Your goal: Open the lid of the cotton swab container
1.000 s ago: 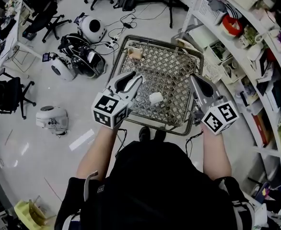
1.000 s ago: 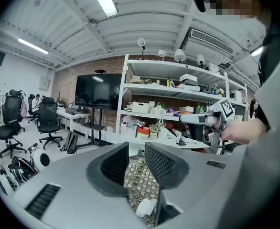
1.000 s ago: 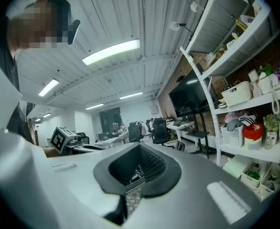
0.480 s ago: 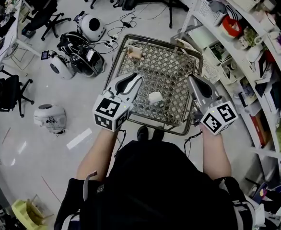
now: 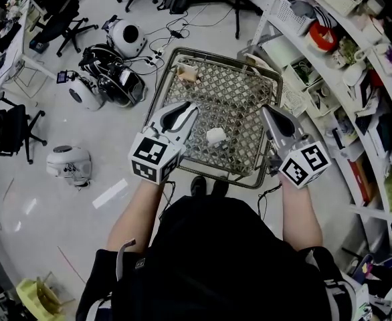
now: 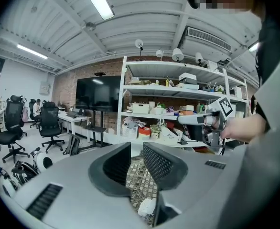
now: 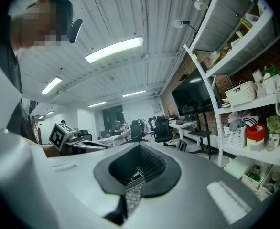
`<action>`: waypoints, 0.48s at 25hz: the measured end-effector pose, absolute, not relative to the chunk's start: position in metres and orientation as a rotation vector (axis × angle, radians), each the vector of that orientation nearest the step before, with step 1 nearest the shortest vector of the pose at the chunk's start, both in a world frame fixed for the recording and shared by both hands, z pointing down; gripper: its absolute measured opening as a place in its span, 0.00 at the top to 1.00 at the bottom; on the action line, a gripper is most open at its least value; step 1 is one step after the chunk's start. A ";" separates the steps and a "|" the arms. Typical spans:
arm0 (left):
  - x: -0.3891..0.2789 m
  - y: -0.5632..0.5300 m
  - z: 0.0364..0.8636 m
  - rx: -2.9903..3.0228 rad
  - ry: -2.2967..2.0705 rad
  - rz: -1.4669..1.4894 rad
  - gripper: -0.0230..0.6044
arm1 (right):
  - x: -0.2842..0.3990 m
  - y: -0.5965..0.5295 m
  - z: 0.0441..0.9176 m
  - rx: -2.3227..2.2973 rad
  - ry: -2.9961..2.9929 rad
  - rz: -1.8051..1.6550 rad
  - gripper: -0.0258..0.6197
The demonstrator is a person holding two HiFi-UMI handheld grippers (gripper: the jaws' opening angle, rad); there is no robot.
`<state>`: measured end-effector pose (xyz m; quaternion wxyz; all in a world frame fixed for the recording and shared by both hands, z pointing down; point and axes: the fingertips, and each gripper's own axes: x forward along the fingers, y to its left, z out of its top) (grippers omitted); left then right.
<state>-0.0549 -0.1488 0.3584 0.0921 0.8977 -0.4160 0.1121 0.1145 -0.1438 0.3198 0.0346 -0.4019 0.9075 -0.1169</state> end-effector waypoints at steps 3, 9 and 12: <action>-0.052 -0.149 0.356 2.667 -1.245 0.335 0.83 | 0.116 -0.145 0.321 -1.234 2.794 -0.368 0.95; -0.046 -0.148 0.359 2.662 -1.254 0.334 0.84 | 0.114 -0.147 0.325 -1.226 2.801 -0.367 0.95; -0.045 -0.149 0.360 2.656 -1.254 0.335 0.85 | 0.111 -0.148 0.326 -1.222 2.805 -0.367 0.95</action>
